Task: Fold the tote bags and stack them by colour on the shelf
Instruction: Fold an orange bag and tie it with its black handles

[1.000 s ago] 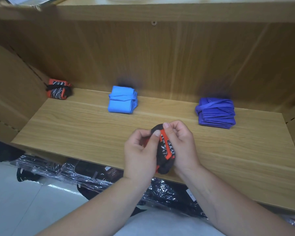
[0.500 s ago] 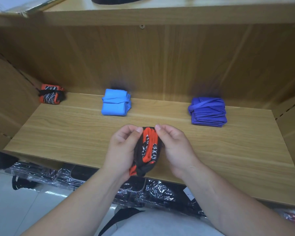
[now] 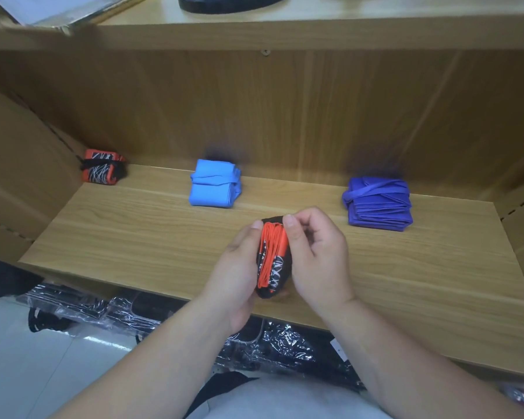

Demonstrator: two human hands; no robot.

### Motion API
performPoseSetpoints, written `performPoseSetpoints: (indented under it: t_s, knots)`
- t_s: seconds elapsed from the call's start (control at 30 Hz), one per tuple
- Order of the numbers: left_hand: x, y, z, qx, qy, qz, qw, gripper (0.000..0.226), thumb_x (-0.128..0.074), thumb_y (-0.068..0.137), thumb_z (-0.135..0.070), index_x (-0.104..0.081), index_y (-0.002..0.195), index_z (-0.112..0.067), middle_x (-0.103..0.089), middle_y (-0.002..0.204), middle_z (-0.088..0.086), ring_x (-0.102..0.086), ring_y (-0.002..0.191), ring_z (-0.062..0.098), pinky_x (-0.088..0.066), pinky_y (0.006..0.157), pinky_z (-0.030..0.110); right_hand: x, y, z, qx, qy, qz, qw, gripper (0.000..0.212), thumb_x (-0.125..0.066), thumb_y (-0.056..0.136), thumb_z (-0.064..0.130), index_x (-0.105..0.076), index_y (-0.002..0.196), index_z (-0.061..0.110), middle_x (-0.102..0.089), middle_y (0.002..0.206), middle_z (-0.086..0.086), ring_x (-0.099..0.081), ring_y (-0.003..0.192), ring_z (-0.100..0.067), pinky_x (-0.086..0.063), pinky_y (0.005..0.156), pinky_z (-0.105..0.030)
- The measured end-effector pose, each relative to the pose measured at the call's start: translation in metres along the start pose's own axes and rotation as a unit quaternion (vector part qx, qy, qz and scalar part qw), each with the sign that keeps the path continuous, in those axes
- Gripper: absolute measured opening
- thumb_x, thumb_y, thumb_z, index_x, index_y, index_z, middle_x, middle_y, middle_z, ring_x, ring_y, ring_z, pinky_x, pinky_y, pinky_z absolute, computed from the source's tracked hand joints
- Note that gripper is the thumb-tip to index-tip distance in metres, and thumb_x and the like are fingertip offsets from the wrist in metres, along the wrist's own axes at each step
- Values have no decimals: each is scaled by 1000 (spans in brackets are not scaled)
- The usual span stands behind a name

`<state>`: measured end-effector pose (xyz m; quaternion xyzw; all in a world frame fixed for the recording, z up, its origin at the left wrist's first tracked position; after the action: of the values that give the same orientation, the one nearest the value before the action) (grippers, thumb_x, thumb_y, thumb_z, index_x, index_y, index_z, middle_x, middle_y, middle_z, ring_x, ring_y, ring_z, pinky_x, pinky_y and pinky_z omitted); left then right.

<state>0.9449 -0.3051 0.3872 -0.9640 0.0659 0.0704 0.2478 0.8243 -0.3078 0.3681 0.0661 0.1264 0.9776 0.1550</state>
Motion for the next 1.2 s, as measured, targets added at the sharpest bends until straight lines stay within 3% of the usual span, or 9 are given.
performPoseSetpoints:
  t_s: [0.13,0.23,0.43,0.6,0.73,0.83,0.97,1.1,1.2]
  knots:
    - [7,2,4,-77,-10,-50,996,25,-46,105,-41,-70,108,-34,-73,103,9,-67,85,17,-52,70,34,-7,-1,-4,-178,197,46,963,30,-64,98,22,-55,69,20,-52,67,1,-43,69,-18,-36,65,-30]
    - [13,2,7,-106,-3,-57,993,22,-48,105,-35,-70,109,-32,-71,96,9,-62,80,19,-50,66,34,-10,-5,-10,-227,240,63,942,25,-67,89,29,-59,66,27,-53,72,-9,-42,75,-23,-36,70,-37]
    - [21,4,5,-162,-4,-122,979,19,-54,103,-25,-68,113,-33,-69,87,-3,-63,74,13,-55,64,28,-17,-6,-9,-237,193,19,952,13,-61,99,17,-63,87,16,-66,79,0,-60,67,-6,-51,64,-21]
    - [46,9,3,-161,4,-168,973,24,-56,102,-20,-64,121,-32,-72,111,0,-71,93,9,-57,82,25,-34,-8,-6,-225,173,133,950,18,-75,89,31,-72,101,18,-76,91,6,-69,84,-8,-58,76,-27]
    - [71,7,-2,-90,5,-101,991,24,-65,97,-18,-60,119,-24,-68,97,6,-66,82,20,-50,76,42,-53,-1,-10,-206,138,160,955,19,-74,89,10,-69,107,16,-77,98,4,-70,91,-8,-54,79,-23]
    - [105,6,-12,-77,24,-36,996,51,-78,74,-28,-62,122,-33,-70,99,5,-68,88,24,-52,86,48,-68,6,-8,-206,148,234,939,22,-73,89,12,-68,109,18,-77,103,-4,-72,94,-14,-54,80,-24]
    - [144,11,-21,-76,27,-15,997,47,-75,71,-19,-71,117,-24,-73,92,4,-69,82,16,-55,67,24,-104,11,-2,-240,150,270,920,33,-73,86,22,-60,116,22,-75,104,-10,-72,88,-17,-55,76,-26]
    - [188,34,-20,-85,-41,-114,989,31,-80,78,-12,-67,106,-15,-70,93,12,-65,87,29,-52,84,46,-144,10,-7,-251,88,222,938,52,-78,71,43,-59,117,30,-70,109,-1,-70,97,-17,-55,76,-26]
    - [226,51,-24,-102,-77,-171,977,36,-81,70,-27,-62,100,-23,-69,96,12,-65,87,29,-50,89,54,-177,4,-12,-294,74,224,926,46,-80,80,29,-56,119,30,-73,101,-4,-72,93,-20,-58,81,-40]
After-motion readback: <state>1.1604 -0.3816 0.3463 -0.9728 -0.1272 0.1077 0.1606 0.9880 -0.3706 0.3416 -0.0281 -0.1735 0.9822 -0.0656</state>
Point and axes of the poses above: each hand's wrist, its own y-axis towards the middle knuckle, its own x-axis out of the back of the hand, z = x × y, the point moved 2 cm from there along y, towards the middle knuckle
